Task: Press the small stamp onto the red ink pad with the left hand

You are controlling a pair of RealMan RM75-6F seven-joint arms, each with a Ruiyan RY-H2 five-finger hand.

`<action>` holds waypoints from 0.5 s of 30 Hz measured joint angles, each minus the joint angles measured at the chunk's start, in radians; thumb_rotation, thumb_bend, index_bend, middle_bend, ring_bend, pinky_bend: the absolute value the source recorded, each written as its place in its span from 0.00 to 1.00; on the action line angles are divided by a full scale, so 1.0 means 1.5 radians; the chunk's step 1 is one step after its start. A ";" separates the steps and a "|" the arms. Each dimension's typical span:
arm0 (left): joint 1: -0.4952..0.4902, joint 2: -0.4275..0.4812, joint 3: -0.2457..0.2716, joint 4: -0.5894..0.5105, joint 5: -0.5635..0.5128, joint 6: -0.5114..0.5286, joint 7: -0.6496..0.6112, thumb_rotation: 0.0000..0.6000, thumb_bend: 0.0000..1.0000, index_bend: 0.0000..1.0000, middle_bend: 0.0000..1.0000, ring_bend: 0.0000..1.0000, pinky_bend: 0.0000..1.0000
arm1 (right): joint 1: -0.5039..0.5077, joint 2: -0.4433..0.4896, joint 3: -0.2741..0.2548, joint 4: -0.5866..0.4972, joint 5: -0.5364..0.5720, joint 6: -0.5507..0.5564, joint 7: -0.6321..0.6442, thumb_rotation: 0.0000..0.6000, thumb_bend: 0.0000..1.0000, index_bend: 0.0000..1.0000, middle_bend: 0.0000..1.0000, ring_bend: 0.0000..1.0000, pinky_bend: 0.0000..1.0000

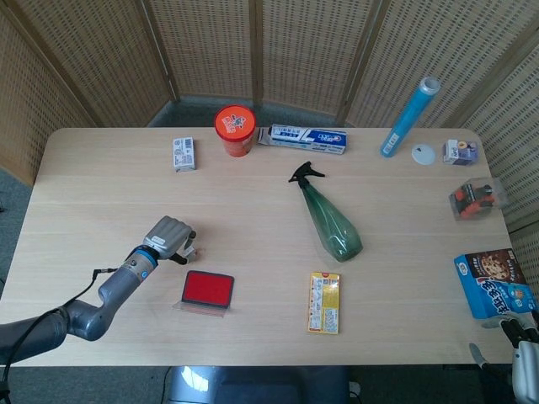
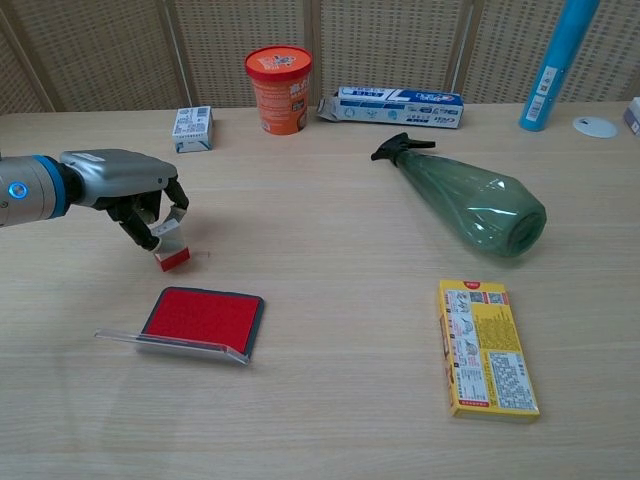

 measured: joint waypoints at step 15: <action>0.007 0.000 0.002 0.005 -0.006 -0.002 -0.012 0.82 0.29 0.63 1.00 1.00 1.00 | -0.002 0.000 0.001 0.004 0.000 0.003 0.006 0.99 0.24 0.45 0.40 0.26 0.06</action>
